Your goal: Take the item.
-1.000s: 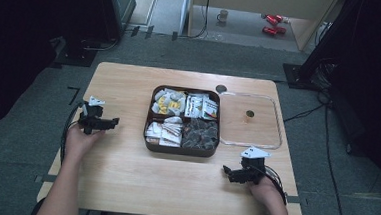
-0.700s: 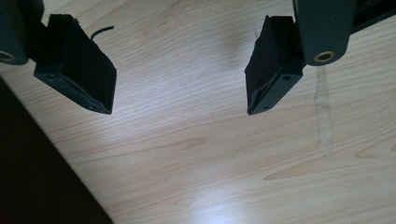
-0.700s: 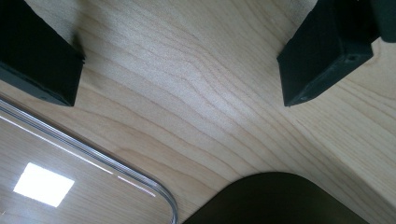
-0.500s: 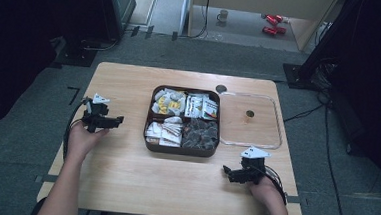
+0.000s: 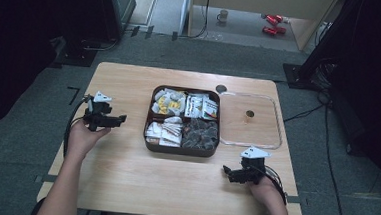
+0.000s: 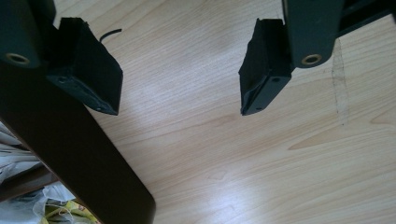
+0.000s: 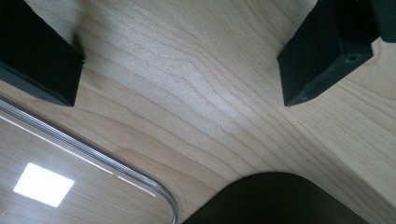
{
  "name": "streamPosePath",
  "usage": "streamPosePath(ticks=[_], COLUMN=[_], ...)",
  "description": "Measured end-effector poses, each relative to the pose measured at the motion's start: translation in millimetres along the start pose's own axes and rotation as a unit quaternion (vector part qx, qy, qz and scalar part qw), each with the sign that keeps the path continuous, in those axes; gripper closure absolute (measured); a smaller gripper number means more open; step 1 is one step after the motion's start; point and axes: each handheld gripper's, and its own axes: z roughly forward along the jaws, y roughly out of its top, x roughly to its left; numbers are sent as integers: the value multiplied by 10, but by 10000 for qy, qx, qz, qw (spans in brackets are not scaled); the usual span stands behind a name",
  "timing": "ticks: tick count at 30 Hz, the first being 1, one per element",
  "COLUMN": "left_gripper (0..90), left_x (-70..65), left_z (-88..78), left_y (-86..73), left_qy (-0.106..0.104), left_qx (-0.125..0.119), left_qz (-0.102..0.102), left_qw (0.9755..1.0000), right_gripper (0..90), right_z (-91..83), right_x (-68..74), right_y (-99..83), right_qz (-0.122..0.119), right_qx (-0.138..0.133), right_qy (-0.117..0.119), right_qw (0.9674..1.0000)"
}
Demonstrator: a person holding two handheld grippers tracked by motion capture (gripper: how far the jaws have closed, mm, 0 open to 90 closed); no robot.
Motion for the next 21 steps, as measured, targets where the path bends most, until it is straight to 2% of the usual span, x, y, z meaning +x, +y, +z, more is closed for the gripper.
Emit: streamPosePath(ticks=[5,9,14,21], left_gripper=[285,282,340,360], left_x=[-36,-94,-184,-265], left_z=[-55,-87,-118,-142], left_y=[46,89,153,209], left_qy=[-136,-207,-455,-485], left_qx=[-57,-99,-215,-212], left_qz=[-65,7,164,312], left_qw=[9999,9997,9986,9981], right_gripper=[0,0,0,0], right_z=[0,0,0,0], right_x=[0,0,0,0], right_y=[0,0,0,0], right_qz=[0,-1,-2,-2], right_qx=[0,-1,0,0], right_qy=[0,0,-1,0], right_qw=[10000,10000,10000,10000])
